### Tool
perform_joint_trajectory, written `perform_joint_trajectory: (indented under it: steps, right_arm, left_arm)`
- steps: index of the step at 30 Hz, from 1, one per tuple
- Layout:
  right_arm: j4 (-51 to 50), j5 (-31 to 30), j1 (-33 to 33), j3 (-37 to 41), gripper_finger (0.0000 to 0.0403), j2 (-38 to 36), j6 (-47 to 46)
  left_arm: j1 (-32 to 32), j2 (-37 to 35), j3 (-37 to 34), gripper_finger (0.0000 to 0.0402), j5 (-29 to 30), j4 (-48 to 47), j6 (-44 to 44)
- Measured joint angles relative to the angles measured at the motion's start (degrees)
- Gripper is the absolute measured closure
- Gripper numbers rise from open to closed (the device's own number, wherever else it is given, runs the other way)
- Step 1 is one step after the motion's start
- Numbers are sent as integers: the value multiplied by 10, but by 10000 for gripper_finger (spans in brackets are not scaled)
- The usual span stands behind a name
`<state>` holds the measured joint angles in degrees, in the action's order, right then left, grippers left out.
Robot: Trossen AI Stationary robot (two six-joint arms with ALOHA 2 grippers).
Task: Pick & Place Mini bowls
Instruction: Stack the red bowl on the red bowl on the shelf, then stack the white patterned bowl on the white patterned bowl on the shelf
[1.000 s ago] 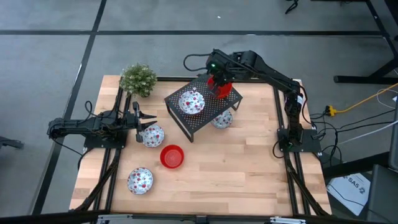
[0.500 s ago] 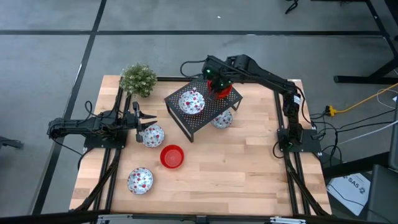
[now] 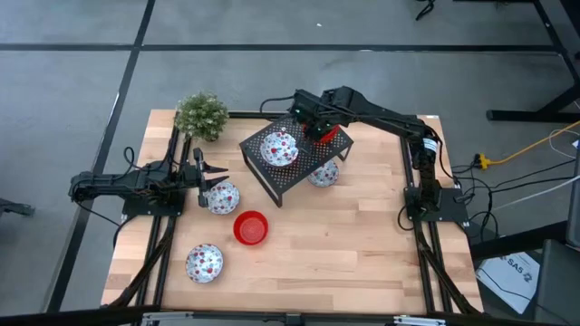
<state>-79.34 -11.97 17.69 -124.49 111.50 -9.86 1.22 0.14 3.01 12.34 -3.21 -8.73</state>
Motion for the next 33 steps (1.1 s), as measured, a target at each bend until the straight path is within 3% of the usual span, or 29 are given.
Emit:
perform_joint_trajectory:
  steps: [12, 23, 33]
  right_arm:
    - [2, 2, 0, -1, 321, 0, 16]
    - [2, 61, 0, -2, 262, -27, 17]
    - [4, 61, 0, -3, 242, -47, 29]
  left_arm:
    - [0, 0, 0, 313, 0, 0, 0]
    - [0, 0, 0, 313, 0, 0, 0]
    - [0, 0, 0, 313, 0, 0, 0]
